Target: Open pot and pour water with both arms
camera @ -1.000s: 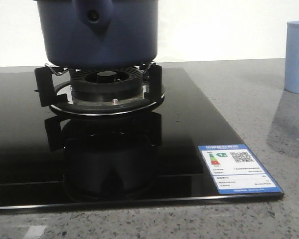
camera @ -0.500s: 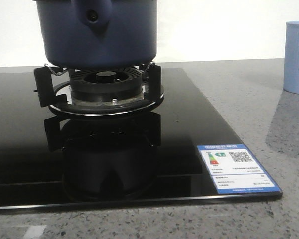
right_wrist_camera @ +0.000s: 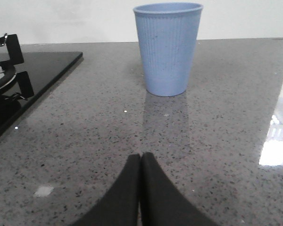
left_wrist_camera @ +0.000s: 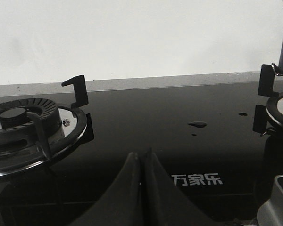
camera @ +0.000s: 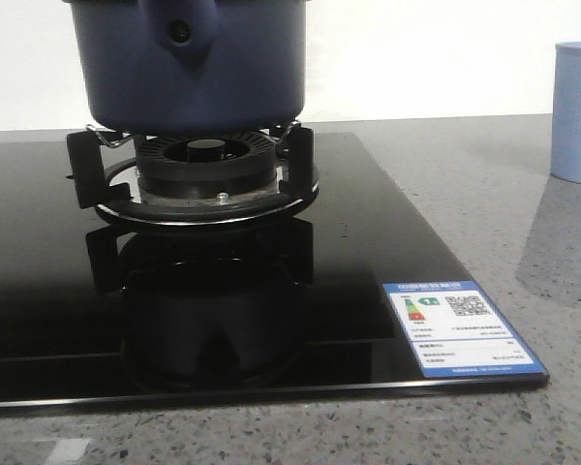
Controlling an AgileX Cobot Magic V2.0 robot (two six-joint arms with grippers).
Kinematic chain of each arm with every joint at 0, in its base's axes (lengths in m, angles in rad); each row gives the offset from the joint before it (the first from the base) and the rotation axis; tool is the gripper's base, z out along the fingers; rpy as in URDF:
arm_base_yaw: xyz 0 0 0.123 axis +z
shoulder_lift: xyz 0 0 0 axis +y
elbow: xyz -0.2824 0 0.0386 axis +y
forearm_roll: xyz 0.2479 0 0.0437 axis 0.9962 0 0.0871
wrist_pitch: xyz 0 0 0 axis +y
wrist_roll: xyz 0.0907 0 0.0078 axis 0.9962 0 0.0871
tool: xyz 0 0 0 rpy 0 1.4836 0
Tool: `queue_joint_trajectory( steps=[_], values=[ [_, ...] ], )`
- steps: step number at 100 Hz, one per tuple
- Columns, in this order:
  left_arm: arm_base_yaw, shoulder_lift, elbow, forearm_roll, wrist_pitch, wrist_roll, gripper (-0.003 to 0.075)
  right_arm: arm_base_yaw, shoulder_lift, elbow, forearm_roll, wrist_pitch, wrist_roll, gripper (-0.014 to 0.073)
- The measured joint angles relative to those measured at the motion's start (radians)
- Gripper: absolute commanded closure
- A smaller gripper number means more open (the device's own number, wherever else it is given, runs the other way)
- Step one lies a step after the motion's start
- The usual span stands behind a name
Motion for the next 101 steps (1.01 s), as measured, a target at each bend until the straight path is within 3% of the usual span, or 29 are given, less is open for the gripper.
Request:
queue_joint_trajectory(
  steps=[36,101],
  values=[
    [0.000,0.000,0.000,0.000,0.000,0.000,0.0741,-0.094,0.000,0.000,0.000,0.008,-0.004,0.0643],
    [0.000,0.000,0.000,0.000,0.000,0.000,0.0741,-0.097,0.000,0.000,0.000,0.002,-0.004,0.0643]
  ],
)
